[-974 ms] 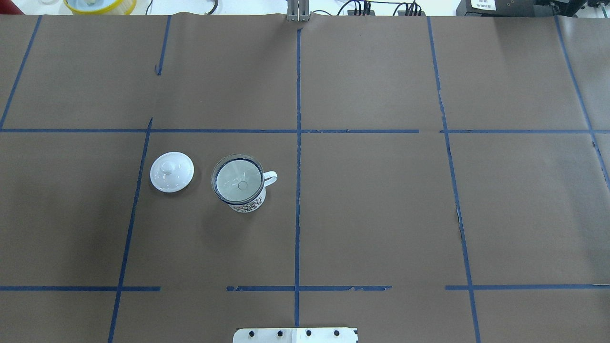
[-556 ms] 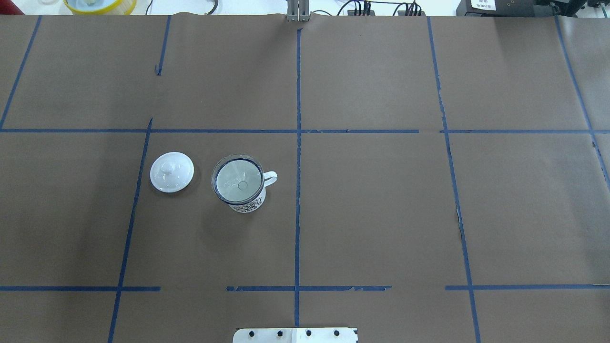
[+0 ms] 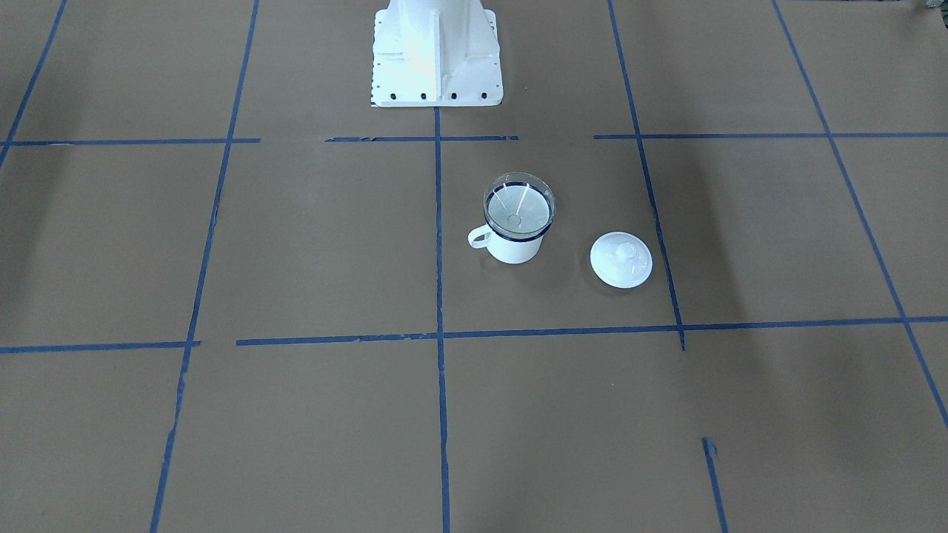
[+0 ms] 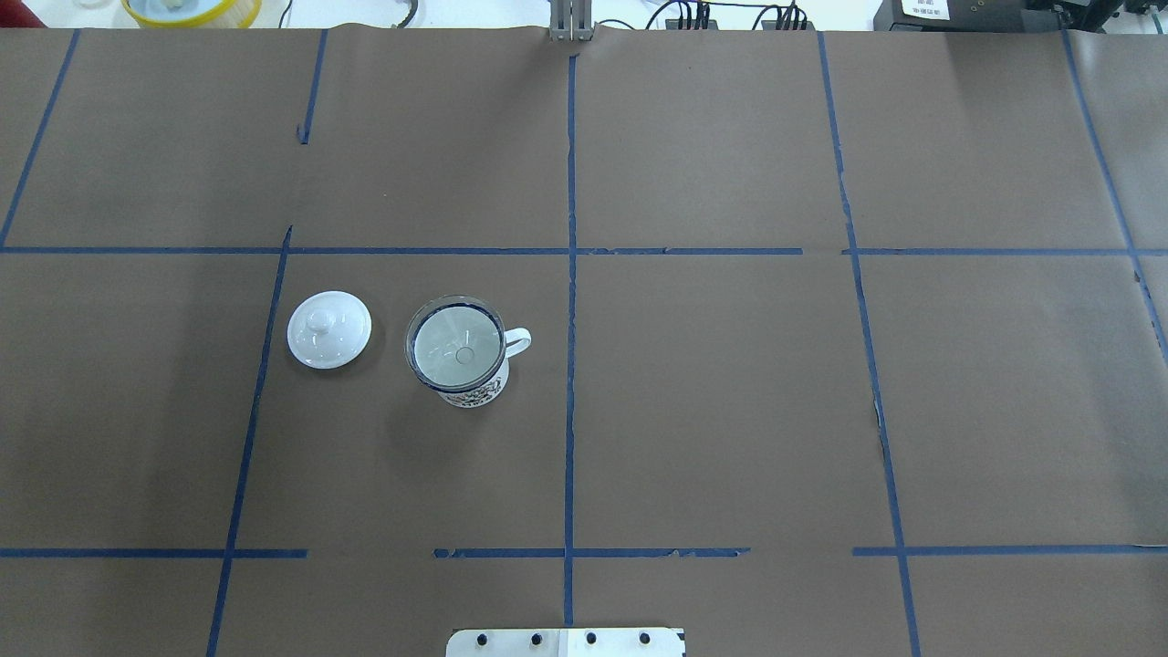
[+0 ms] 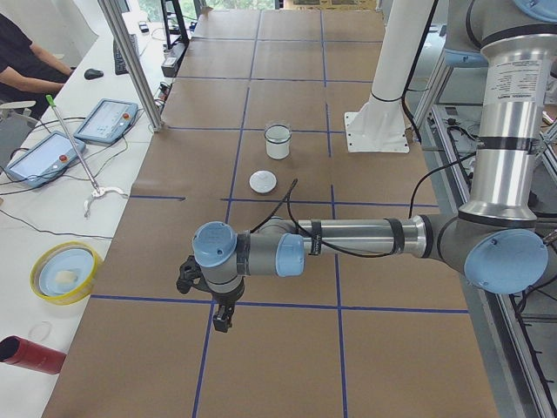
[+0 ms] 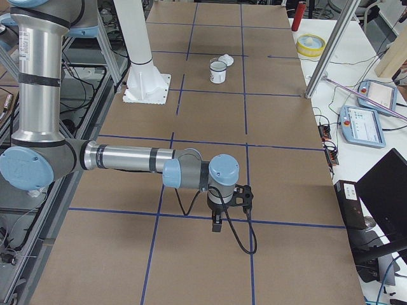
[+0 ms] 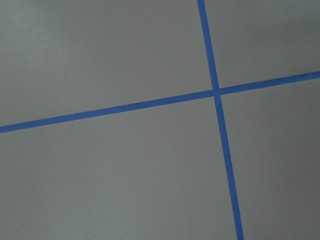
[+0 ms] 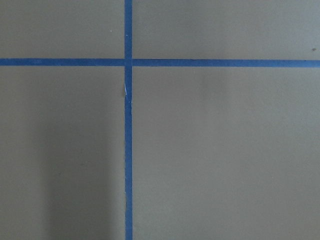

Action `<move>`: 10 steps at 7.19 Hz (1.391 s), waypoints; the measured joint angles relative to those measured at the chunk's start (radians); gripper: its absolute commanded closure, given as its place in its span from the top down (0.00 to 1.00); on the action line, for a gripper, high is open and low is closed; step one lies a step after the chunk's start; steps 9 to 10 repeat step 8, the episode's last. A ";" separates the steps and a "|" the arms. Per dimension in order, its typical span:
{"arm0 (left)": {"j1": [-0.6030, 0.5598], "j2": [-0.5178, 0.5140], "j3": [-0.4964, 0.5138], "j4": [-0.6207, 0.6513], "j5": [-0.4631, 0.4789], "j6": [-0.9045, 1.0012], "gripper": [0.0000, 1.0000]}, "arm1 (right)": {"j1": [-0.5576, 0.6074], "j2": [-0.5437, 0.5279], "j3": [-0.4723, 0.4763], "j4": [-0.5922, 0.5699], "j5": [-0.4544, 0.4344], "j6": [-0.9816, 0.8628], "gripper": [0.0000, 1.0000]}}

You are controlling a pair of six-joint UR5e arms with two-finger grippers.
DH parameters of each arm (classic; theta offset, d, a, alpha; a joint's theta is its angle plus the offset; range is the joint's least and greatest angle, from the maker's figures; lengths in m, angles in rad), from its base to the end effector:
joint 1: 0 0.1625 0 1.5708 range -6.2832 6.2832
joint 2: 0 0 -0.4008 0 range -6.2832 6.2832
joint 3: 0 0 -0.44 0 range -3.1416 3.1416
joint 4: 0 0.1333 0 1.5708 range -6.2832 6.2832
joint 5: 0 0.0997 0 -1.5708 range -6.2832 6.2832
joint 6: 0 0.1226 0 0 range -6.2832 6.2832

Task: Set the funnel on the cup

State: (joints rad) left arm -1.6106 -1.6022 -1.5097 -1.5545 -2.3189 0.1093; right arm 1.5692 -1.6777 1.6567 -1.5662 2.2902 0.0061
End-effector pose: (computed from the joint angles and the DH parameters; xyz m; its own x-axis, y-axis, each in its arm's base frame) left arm -0.0717 -0.5454 0.6705 0.7311 0.0488 -0.6805 -0.0402 0.9988 0.0284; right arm 0.0517 -0.4954 0.6641 0.7522 0.0157 0.6587 -0.0030 0.9998 -0.0204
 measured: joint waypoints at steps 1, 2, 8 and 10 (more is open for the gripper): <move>0.000 0.000 0.000 0.002 0.000 -0.028 1.00 | 0.000 0.000 0.000 0.000 0.000 0.000 1.00; 0.000 0.001 -0.001 0.003 0.000 -0.039 1.00 | 0.000 0.000 0.000 0.000 0.000 0.000 1.00; 0.000 0.000 -0.001 0.002 0.000 -0.042 1.00 | 0.000 0.000 0.000 0.000 0.000 0.000 1.00; 0.000 0.000 -0.001 0.002 0.000 -0.042 1.00 | 0.000 0.000 0.000 0.000 0.000 0.000 1.00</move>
